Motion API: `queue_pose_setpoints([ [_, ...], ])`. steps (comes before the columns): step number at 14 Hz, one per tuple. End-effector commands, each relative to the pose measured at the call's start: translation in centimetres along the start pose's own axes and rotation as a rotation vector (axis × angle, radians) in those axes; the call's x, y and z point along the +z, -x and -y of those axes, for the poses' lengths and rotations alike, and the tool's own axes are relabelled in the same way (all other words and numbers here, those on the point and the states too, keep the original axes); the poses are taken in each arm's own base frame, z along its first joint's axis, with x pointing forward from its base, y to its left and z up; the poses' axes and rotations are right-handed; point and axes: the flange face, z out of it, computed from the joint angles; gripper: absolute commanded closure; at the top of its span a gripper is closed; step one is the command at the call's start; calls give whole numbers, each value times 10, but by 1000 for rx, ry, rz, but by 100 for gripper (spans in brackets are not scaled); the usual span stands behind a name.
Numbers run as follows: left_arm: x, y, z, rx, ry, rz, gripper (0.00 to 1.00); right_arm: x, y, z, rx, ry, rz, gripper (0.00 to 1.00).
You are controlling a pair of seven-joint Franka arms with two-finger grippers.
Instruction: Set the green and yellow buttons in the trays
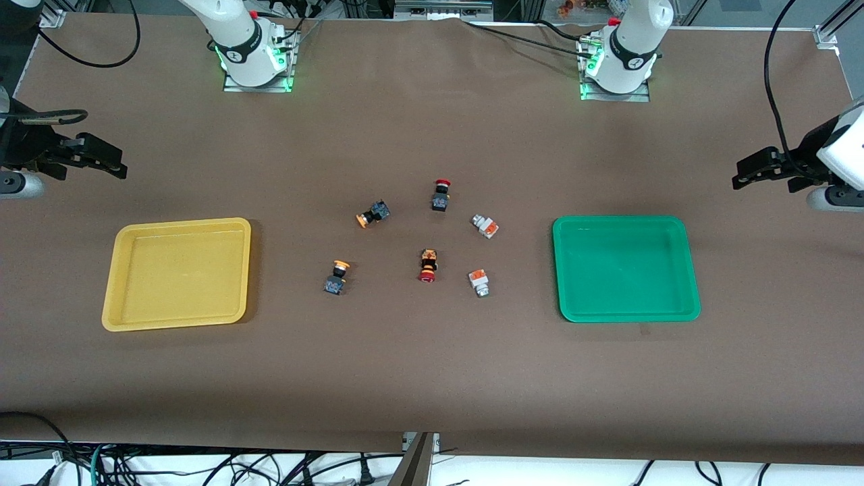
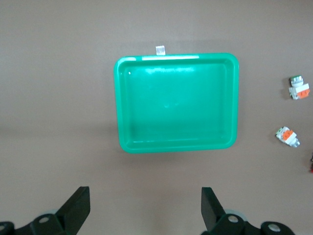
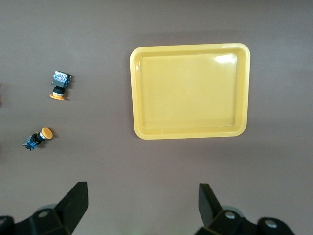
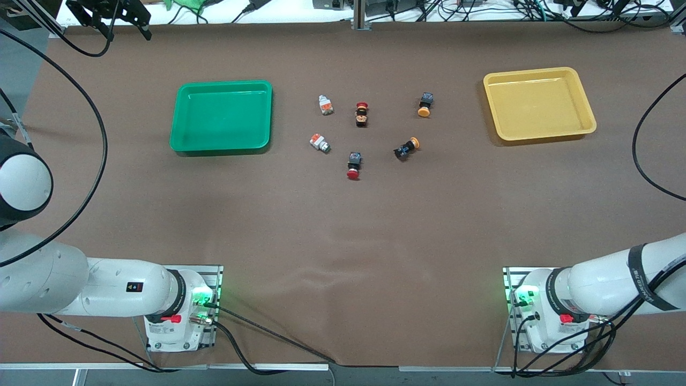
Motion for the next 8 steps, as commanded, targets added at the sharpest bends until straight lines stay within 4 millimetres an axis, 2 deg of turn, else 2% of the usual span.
queue_pose_setpoints([
  [1, -4, 2, 2, 15, -9, -44, 0, -4, 0, -3, -6, 4, -5, 0],
  [4, 1, -17, 1, 13, -4, -38, 0, -3, -1, -3, -9, 4, -5, 0],
  [8, -8, -21, -1, 17, -7, -61, 0, 0, -3, -3, -4, 11, 1, 0],
])
